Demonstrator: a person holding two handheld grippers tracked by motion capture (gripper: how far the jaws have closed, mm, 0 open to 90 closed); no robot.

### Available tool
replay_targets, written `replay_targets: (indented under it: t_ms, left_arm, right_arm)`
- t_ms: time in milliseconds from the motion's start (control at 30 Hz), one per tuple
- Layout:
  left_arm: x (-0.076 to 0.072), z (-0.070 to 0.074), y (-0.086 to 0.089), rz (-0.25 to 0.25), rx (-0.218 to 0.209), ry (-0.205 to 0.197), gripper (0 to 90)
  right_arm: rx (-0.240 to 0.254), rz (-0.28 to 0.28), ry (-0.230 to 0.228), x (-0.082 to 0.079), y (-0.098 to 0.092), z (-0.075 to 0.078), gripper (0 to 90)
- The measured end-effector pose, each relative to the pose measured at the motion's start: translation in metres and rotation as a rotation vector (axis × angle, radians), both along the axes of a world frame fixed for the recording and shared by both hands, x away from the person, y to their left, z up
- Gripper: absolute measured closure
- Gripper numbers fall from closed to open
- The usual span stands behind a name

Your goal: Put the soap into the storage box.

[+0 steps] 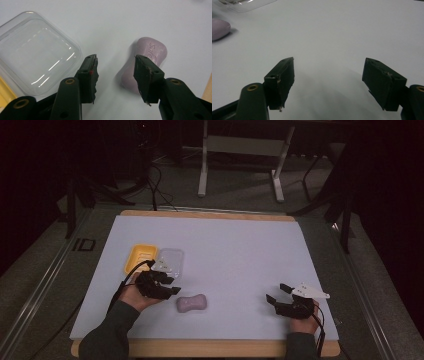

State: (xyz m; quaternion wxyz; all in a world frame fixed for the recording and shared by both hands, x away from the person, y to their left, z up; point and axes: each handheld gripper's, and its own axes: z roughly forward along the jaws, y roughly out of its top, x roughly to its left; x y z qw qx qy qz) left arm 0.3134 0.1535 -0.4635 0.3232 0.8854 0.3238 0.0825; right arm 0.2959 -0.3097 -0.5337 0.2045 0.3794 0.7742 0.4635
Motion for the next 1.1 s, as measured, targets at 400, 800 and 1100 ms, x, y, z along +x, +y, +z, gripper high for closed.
replay_targets:
  t_ms: [400, 800, 1100]
  left_arm:
    - [0.005, -0.005, -0.005, -0.018, 0.021, 0.017, 54.0]
    - [0.008, 0.000, -0.011, -0.021, 0.051, 0.011, 53.3]
    - [0.010, 0.001, -0.018, -0.041, 0.067, 0.019, 53.0]
  right_arm:
    - [0.001, 0.008, 0.001, 0.000, 0.000, 0.000, 26.4]
    - [0.009, 0.002, -0.002, 0.000, -0.001, 0.000, 26.4]
    - [0.016, 0.001, -0.007, -0.001, -0.002, 0.000, 25.1]
